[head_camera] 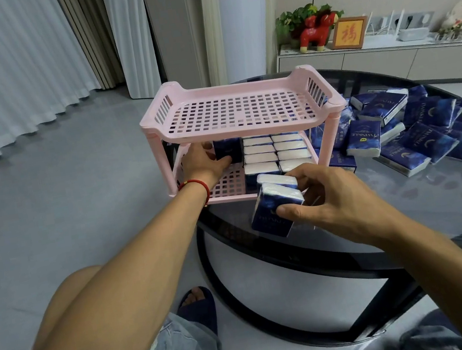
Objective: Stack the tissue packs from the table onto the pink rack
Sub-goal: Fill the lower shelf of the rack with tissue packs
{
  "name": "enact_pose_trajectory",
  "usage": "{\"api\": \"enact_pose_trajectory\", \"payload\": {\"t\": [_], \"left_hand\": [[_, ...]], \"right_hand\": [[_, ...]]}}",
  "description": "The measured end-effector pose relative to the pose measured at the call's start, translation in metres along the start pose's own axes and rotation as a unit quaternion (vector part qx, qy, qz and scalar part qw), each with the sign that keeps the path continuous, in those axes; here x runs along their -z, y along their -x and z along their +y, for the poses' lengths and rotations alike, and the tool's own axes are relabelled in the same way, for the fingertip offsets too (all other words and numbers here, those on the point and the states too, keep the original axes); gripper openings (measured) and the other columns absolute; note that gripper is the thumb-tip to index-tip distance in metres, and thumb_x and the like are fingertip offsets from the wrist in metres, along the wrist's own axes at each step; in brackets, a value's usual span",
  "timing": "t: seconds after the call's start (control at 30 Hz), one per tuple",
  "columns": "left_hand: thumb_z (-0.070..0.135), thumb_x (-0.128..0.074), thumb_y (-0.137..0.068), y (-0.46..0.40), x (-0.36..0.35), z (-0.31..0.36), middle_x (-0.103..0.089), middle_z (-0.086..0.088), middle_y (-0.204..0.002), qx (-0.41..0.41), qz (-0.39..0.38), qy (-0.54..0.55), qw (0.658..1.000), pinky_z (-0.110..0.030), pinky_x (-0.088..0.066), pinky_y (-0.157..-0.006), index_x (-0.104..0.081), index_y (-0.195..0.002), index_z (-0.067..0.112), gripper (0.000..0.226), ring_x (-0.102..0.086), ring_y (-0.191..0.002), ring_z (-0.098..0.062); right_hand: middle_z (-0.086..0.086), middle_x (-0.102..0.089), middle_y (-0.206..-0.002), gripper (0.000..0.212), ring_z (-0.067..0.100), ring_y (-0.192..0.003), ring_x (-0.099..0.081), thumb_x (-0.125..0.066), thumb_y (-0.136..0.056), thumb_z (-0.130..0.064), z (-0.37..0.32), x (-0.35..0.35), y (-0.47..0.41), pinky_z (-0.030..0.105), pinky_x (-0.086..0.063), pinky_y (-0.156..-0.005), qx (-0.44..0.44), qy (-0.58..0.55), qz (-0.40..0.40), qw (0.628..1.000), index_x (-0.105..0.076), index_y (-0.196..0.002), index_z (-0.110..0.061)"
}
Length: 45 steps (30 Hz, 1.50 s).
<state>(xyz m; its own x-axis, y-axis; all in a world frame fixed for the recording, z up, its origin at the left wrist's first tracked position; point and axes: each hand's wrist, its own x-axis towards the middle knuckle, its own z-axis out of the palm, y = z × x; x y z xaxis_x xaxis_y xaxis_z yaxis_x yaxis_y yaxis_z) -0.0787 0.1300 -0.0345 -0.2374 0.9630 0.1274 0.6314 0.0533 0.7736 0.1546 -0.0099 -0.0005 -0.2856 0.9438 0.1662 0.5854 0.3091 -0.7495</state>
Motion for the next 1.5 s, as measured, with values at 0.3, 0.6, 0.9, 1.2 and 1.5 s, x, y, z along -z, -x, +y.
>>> {"api": "enact_pose_trajectory", "payload": {"t": [0.3,0.6,0.9,1.2,1.5], "left_hand": [[0.003,-0.069,-0.089,0.047,0.022,0.013,-0.062,-0.004,-0.127,0.011,-0.031,-0.028,0.999,-0.034,-0.056,-0.095,-0.044,-0.144,0.014,0.061,-0.064,-0.112,-0.023],[0.017,-0.065,-0.074,0.161,0.068,0.011,-0.043,0.015,-0.151,-0.187,-0.163,0.066,0.967,-0.031,-0.042,-0.114,-0.033,-0.155,0.038,0.089,-0.045,-0.141,-0.009],[-0.001,-0.083,-0.078,0.119,0.068,0.007,-0.069,0.015,-0.117,-0.087,-0.041,0.167,0.981,-0.033,-0.057,-0.099,-0.061,-0.121,0.036,0.061,-0.067,-0.11,-0.001],[0.002,-0.079,-0.083,0.094,0.033,0.015,-0.066,0.007,-0.119,-0.03,0.051,0.154,0.986,-0.029,-0.053,-0.098,-0.058,-0.121,0.029,0.051,-0.061,-0.111,-0.012],[0.006,-0.082,-0.079,0.051,0.013,0.013,-0.069,0.003,-0.124,-0.019,0.01,0.1,0.995,-0.038,-0.053,-0.105,-0.058,-0.132,0.022,0.06,-0.065,-0.115,-0.019]], "right_hand": [[-0.008,-0.072,-0.087,0.035,0.005,-0.072,-0.068,-0.082,-0.079,-0.047,-0.005,-0.002,-0.004,0.025,-0.058,-0.066,0.013,0.003,0.006,1.0,-0.065,-0.105,-0.03],[-0.013,-0.074,-0.088,0.036,0.006,-0.075,-0.072,-0.086,-0.08,-0.037,-0.023,-0.019,-0.006,0.035,-0.061,-0.071,0.065,-0.017,0.019,0.998,-0.067,-0.109,-0.027],[-0.02,-0.072,-0.1,0.032,-0.001,-0.078,-0.07,-0.075,-0.089,-0.038,-0.035,-0.011,-0.011,0.019,-0.059,-0.072,0.073,0.019,0.097,0.992,-0.071,-0.118,-0.026],[-0.011,-0.07,-0.071,0.013,0.009,-0.063,-0.067,-0.063,-0.09,-0.022,-0.014,0.022,-0.003,0.043,-0.06,-0.07,-0.001,0.049,0.257,0.965,-0.075,-0.085,-0.019],[-0.01,-0.063,-0.089,0.03,0.018,-0.087,-0.066,-0.074,-0.087,-0.039,0.016,0.028,-0.012,0.043,-0.056,-0.079,-0.181,0.085,0.171,0.965,-0.057,-0.104,-0.021]]}}
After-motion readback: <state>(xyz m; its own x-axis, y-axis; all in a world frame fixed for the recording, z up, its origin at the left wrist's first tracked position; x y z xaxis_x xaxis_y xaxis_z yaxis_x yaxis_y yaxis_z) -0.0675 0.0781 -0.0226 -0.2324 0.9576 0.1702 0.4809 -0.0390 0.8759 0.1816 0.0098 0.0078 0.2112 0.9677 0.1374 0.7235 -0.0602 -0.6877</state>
